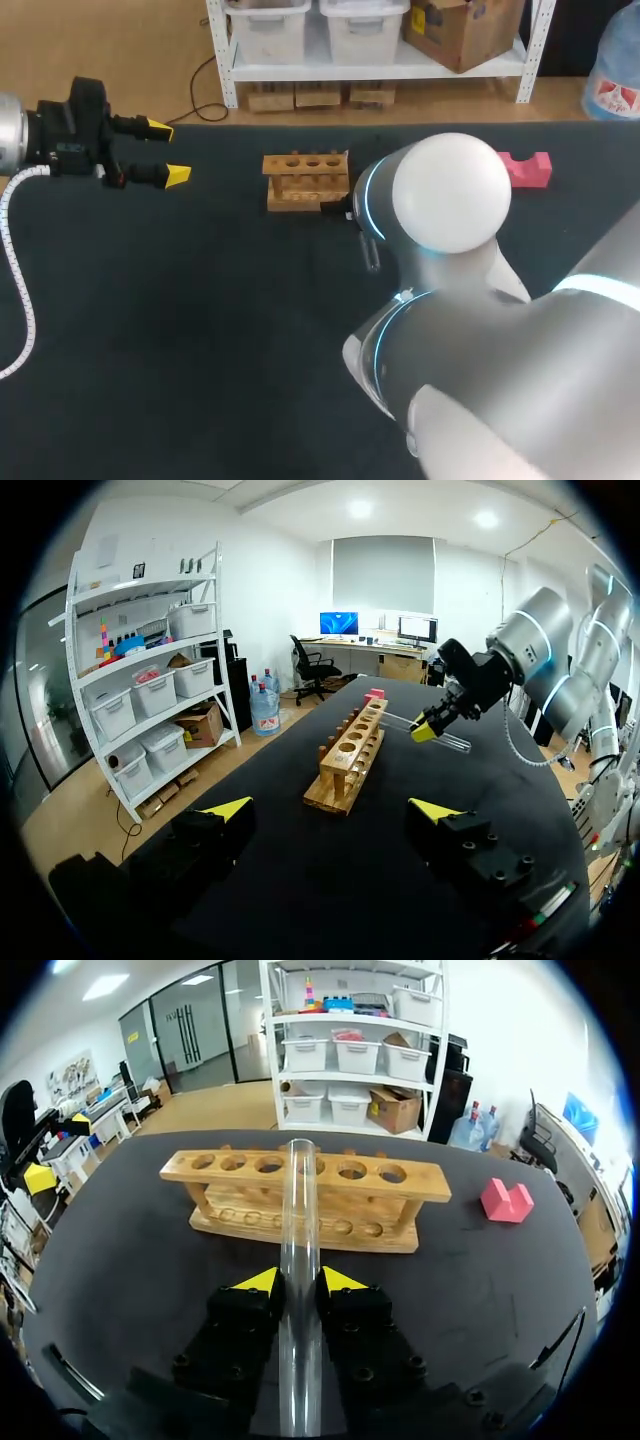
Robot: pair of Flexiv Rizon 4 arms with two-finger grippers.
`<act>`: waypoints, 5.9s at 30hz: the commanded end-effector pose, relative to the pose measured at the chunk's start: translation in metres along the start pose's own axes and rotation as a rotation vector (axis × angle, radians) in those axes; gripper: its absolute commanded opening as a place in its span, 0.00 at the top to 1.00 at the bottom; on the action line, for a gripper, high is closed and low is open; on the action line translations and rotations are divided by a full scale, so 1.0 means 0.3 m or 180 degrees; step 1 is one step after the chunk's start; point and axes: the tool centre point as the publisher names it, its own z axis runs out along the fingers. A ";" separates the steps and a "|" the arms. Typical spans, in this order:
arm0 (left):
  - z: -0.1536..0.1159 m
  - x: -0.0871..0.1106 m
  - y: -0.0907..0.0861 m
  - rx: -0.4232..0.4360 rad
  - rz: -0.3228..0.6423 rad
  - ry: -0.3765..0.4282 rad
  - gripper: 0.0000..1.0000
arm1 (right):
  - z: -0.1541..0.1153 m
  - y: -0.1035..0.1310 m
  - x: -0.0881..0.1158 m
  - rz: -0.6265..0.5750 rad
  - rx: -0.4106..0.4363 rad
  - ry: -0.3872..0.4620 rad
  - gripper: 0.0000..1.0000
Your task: Grasp the test tube, adjust it, and insert it.
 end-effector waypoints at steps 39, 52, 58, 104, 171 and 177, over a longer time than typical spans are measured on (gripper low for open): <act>0.000 0.005 0.001 0.0000 0.0008 -0.0016 0.00 | 0.075 -0.001 0.014 -0.0191 -0.0229 0.0957 1.00; 0.000 0.005 0.001 0.0000 0.0008 -0.0016 0.00 | -0.003 -0.041 0.000 -0.0069 -0.0105 0.0682 1.00; 0.000 0.005 0.001 0.0000 0.0008 -0.0016 0.00 | -0.083 -0.068 -0.032 0.0104 -0.0127 0.0334 1.00; 0.000 0.005 0.001 0.0000 0.0008 -0.0016 0.00 | -0.307 -0.066 -0.538 0.0533 -0.0137 -0.3114 1.00; 0.000 0.005 0.001 0.0000 0.0008 -0.0016 0.00 | -0.101 -0.144 -0.506 -0.0277 -0.0318 -0.3199 1.00; 0.000 0.005 0.001 0.0000 0.0008 -0.0016 0.00 | -0.104 -0.142 -0.491 -0.0337 -0.0369 -0.3103 1.00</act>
